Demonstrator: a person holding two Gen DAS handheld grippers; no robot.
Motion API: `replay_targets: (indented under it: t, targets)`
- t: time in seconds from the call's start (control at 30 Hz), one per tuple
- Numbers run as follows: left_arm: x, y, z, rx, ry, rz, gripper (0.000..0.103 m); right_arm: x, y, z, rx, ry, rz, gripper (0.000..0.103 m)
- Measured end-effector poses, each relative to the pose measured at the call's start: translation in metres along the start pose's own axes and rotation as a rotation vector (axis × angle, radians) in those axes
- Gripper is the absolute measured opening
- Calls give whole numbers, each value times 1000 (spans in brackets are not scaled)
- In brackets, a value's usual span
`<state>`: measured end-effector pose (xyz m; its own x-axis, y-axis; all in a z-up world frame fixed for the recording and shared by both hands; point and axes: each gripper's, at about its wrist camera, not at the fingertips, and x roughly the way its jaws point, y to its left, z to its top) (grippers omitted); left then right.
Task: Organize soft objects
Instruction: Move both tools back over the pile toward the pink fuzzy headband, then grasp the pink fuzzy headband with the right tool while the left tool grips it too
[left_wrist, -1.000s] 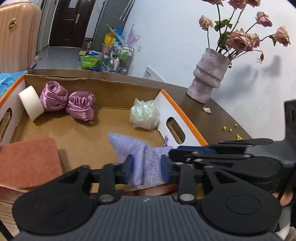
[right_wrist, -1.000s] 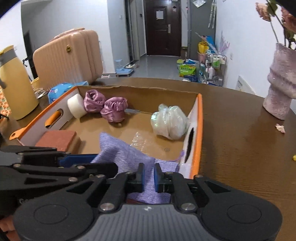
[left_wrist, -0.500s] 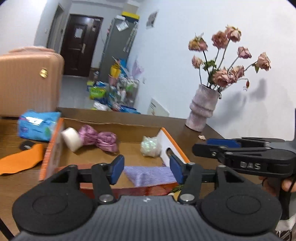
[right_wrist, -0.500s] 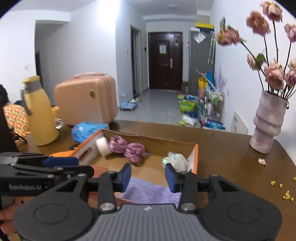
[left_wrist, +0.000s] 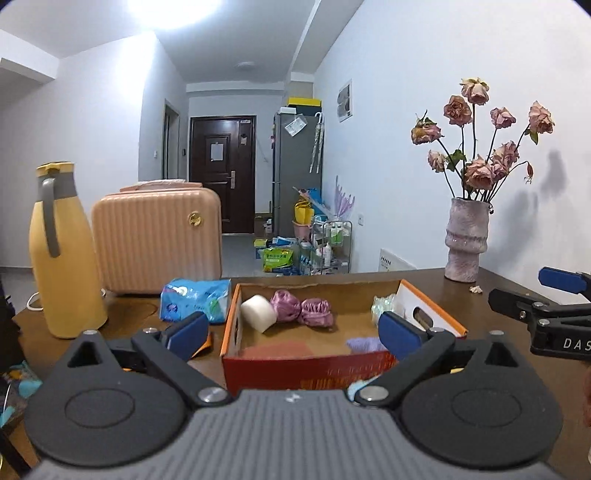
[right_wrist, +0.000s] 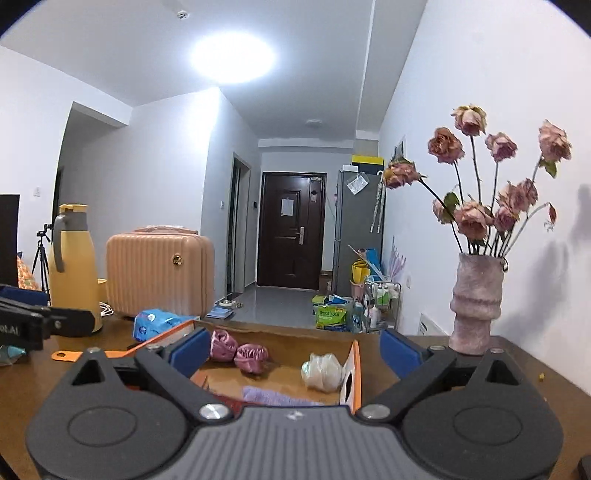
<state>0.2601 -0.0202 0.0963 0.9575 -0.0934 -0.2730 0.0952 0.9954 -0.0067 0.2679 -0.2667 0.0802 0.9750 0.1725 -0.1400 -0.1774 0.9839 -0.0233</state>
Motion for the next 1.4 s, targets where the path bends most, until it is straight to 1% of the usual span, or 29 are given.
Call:
replay_targets:
  t: [0.23,0.37,0.47,0.57,0.67,0.73,0.83,0.93,1.03,1.13,1.2,1.23,1.27,1.3,1.33,1.37,1.4]
  targets:
    - [-28,1,-5,-10,-22,-11,103,-27,0,1,31,-25,-22,98]
    - [-45,3,-15,-26,-19,-14,103,-53,0,-2,40,-57,-1,100]
    - [-66,5,-32,-22,0,-39,103,-79,2,-13,52,-94,40,101]
    - [-94,4,-50,6,5,-48,103,-107,9,-27,44,-73,56,101]
    - [-121,9,-67,1,4,-80,103,-136,13,-44,58,-52,76,101]
    - [-139,13,-81,-9,22,-85,103,-158,14,-58,75,-40,89,101]
    - [-159,18,-99,-21,51,-99,103,-183,10,-77,118,22,97,101]
    - [-158,17,-105,-24,77,-107,103,-196,9,-93,157,64,115,101]
    - [-144,12,-103,-31,91,-72,103,-189,18,-104,147,98,133,98]
    - [-139,4,-108,2,85,-85,103,-177,30,-111,124,124,149,97]
    - [-133,1,-115,35,96,-64,103,-166,37,-116,140,163,179,92]
    - [-130,1,-118,41,105,-53,103,-161,42,-120,142,192,209,90]
    - [-126,2,-122,40,119,-39,103,-154,52,-125,126,226,264,87]
    - [-122,5,-124,36,132,-25,103,-151,61,-129,103,238,320,86]
    - [-118,8,-127,28,149,-7,103,-151,70,-132,84,234,381,84]
    - [-115,11,-128,22,160,5,103,-151,78,-134,68,216,464,83]
    - [-111,15,-130,9,170,25,103,-152,83,-134,61,199,514,83]
